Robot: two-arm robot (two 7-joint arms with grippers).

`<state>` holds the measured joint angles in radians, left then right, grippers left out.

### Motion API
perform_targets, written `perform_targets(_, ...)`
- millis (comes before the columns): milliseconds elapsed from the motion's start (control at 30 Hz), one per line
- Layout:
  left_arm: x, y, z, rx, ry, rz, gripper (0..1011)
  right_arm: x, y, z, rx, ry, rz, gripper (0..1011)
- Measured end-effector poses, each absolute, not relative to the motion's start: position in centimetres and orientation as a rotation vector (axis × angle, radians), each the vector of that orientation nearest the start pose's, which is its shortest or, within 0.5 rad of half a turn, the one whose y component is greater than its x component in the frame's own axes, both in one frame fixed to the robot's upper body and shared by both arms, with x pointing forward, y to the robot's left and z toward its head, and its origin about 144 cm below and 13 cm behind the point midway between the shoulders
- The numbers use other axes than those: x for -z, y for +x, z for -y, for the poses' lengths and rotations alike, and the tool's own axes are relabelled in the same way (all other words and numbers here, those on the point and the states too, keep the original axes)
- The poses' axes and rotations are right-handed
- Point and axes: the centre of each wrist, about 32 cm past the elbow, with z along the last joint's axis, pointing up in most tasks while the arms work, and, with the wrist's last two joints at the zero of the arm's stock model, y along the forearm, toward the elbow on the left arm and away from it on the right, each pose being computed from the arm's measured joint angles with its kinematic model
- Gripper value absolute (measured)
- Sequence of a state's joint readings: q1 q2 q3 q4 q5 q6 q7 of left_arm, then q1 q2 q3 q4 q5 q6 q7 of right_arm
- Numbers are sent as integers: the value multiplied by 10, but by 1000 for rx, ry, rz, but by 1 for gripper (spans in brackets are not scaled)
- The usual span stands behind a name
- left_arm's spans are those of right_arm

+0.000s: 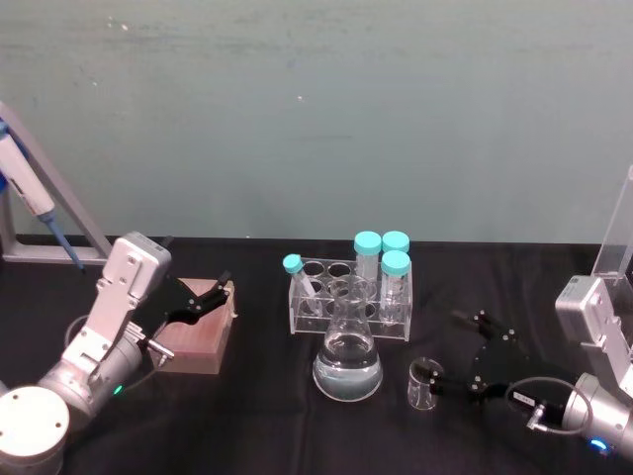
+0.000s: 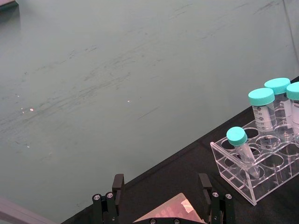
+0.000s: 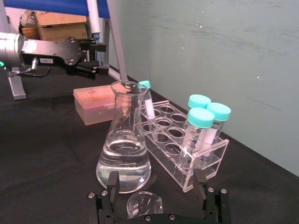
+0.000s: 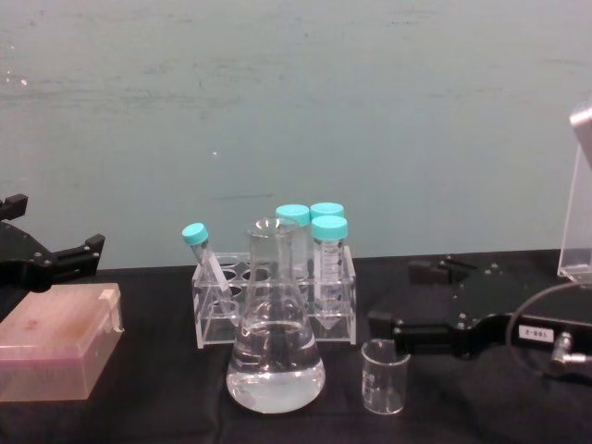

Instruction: Place the experimental apparatus aside using one hand.

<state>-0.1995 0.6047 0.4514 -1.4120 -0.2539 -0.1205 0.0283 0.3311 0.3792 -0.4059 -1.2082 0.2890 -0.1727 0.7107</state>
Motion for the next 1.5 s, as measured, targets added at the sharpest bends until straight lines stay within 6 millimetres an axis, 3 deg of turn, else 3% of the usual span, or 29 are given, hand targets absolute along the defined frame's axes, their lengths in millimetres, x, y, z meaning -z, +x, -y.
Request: perform_targets(1500,-1140,489,-310,-1248,304,285,1000,-1112,560,257,524,-244,82,1000)
